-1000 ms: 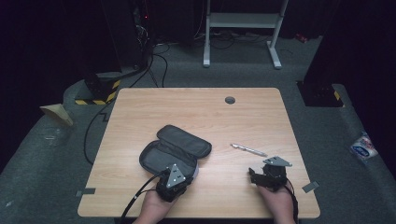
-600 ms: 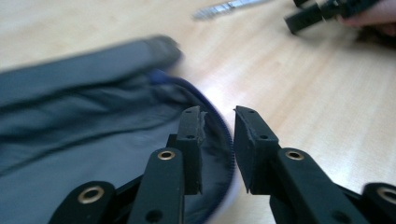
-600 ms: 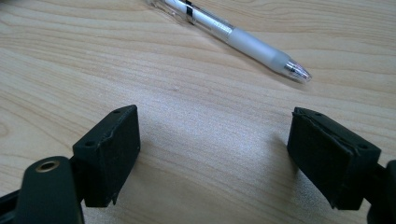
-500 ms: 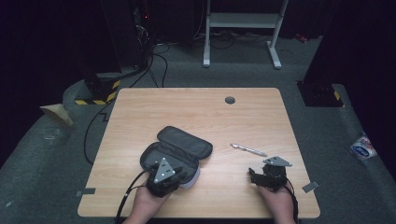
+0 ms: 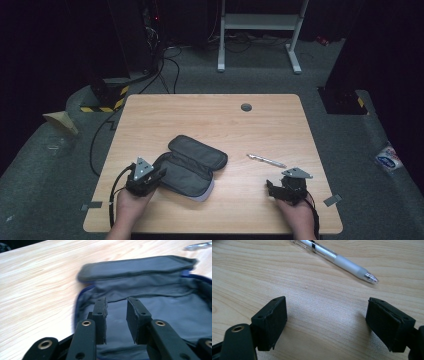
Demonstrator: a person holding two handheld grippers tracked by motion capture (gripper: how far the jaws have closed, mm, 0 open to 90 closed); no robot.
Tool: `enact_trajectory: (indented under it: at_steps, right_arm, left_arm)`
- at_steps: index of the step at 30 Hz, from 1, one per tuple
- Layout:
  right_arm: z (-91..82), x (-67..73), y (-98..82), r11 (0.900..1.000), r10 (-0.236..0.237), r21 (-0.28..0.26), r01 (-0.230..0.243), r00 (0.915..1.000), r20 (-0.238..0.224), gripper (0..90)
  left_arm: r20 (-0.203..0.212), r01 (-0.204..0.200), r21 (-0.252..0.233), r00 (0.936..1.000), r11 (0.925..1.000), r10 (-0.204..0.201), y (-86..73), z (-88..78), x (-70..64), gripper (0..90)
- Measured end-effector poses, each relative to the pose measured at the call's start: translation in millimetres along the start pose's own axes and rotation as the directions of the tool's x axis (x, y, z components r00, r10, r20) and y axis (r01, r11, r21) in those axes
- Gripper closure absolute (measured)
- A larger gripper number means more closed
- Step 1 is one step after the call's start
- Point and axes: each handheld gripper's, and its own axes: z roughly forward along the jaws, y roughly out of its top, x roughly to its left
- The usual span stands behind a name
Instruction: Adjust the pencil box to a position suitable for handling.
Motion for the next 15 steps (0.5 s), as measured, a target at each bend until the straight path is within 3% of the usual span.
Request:
enact_trajectory:
  at_steps: [6, 12, 13, 15]
  right_arm:
    - [-0.1, 0.0, 0.0, 1.000, 0.001, 0.001, -0.001, 1.0000, 0.000, 16.9]
    - [-0.3, -0.5, -0.2, 1.000, 0.002, 0.001, -0.002, 1.0000, -0.006, 18.3]
    - [-4.1, 0.5, 0.2, 1.000, 0.004, 0.000, -0.004, 0.9998, -0.019, 26.7]
    - [-8.8, 4.6, 1.8, 1.000, 0.004, -0.025, -0.006, 0.9986, -0.053, 29.3]
  left_arm:
    - [-0.021, 0.101, -0.002, 0.9946, 0.9948, -0.101, -12.7, 4.2, 22.6, 64.2]
    - [-0.009, 0.162, 0.019, 0.9867, 0.9866, -0.162, -21.1, 13.1, 31.1, 58.7]
    - [-0.001, 0.172, 0.029, 0.9850, 0.9846, -0.173, -23.1, 16.1, 33.4, 59.9]
    - [0.009, 0.182, 0.033, 0.9833, 0.9828, -0.182, -23.9, 17.9, 34.6, 62.5]
